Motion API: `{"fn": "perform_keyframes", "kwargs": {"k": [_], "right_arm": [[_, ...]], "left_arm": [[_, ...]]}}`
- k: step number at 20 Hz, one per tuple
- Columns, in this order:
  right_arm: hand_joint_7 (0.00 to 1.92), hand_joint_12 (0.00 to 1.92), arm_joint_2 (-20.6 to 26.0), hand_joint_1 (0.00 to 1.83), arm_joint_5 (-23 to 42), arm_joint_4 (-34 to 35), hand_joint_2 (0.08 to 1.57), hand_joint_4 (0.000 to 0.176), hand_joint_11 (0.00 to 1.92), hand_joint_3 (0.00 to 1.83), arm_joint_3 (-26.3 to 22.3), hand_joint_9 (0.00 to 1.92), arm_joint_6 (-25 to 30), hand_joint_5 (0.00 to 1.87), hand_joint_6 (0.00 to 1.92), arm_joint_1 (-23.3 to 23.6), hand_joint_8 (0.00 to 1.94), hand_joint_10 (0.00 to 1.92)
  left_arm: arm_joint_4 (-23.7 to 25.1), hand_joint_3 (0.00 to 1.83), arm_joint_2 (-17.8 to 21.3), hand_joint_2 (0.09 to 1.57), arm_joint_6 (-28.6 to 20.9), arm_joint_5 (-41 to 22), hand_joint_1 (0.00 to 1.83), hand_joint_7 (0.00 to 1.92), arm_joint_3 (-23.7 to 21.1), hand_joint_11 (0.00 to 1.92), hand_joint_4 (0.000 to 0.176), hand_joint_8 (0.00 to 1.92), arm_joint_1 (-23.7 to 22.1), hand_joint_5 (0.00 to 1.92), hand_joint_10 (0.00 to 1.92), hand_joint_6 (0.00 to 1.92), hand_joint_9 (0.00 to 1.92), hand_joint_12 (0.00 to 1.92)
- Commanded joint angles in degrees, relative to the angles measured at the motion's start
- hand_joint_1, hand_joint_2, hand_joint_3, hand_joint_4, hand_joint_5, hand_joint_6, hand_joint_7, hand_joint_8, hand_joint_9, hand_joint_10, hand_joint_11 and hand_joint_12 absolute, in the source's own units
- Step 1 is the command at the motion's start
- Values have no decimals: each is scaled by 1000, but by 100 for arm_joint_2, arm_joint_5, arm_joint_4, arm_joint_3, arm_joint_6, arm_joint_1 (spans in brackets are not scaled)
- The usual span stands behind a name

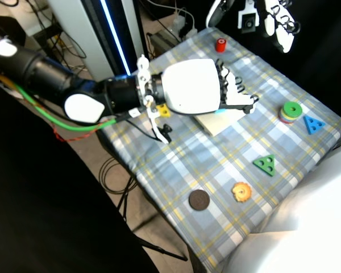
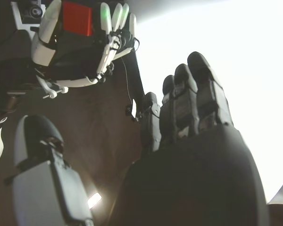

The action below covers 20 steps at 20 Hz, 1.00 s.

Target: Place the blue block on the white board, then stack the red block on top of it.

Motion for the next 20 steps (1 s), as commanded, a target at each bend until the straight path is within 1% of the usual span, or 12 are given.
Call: {"fn": "perform_keyframes", "kwargs": {"k": [1, 4, 7, 10, 12, 13, 14, 15, 16, 17, 18, 20], "right_arm": [[912, 944, -37, 1150, 567, 222, 1109, 0, 289, 0, 19, 816, 34, 987, 959, 106, 16, 7], [912, 957, -54, 1144, 543, 214, 1107, 0, 289, 0, 40, 816, 34, 991, 953, 106, 10, 4], [907, 960, -86, 1132, 521, 196, 1110, 0, 278, 1, 63, 819, 34, 986, 963, 106, 5, 4], [889, 960, -111, 1126, 500, 180, 1112, 0, 266, 1, 84, 807, 34, 983, 969, 106, 0, 0], [877, 967, -115, 1096, 497, 170, 1115, 0, 250, 1, 89, 798, 34, 975, 984, 107, 1, 1], [843, 986, -119, 1065, 496, 160, 1126, 27, 223, 1, 93, 769, 34, 947, 1028, 107, 0, 0], [809, 998, -123, 1045, 495, 154, 1132, 65, 200, 1, 97, 737, 34, 933, 1051, 107, 0, 0], [746, 991, -126, 1018, 495, 154, 1136, 120, 153, 2, 101, 670, 34, 917, 1074, 107, 0, 0], [703, 990, -129, 996, 495, 154, 1139, 165, 115, 1, 105, 631, 34, 905, 1091, 107, 0, 0], [676, 993, -131, 995, 494, 153, 1066, 43, 96, 0, 107, 614, 34, 789, 493, 107, 2, 6], [659, 987, -132, 995, 493, 149, 1048, 21, 79, 0, 110, 609, 34, 821, 202, 107, 8, 4], [635, 1040, -134, 968, 489, 146, 1038, 21, 47, 0, 111, 595, 34, 844, 32, 107, 1, 1]], "left_arm": [[140, 1, 17, 846, -48, -698, 720, 195, -5, 0, 150, 0, -69, 215, 2, 0, 181, 626], [140, 2, 16, 850, -48, -698, 717, 183, -4, 0, 165, 0, -70, 201, 0, 0, 172, 608], [141, 1, 14, 851, -47, -698, 729, 185, -1, 0, 157, 1, -72, 202, 2, 1, 175, 628], [144, 1, 14, 852, -47, -698, 712, 183, 1, 0, 167, 1, -73, 205, 0, 2, 170, 633], [145, 2, 14, 856, -47, -697, 709, 180, 2, 0, 164, 0, -73, 201, 0, 0, 162, 603], [146, 2, 14, 857, -47, -696, 712, 181, 2, 0, 161, 0, -73, 201, 1, 0, 163, 601], [147, 2, 14, 857, -47, -696, 712, 183, 3, 0, 158, 1, -73, 202, 2, 1, 165, 599], [148, 1, 14, 855, -47, -696, 701, 183, 5, 0, 164, 1, -74, 199, 0, 0, 162, 584], [149, 0, 14, 855, -47, -696, 700, 188, 7, 0, 158, 2, -75, 201, 3, 1, 173, 608], [151, 1, 14, 856, -47, -696, 697, 185, 8, 0, 156, 0, -76, 199, 4, 0, 176, 614], [152, 0, 12, 855, -47, -696, 700, 185, 11, 0, 162, 0, -76, 202, 2, 1, 172, 613], [152, 0, 12, 857, -47, -696, 702, 182, 11, 0, 161, 2, -76, 200, 0, 1, 160, 589]]}}
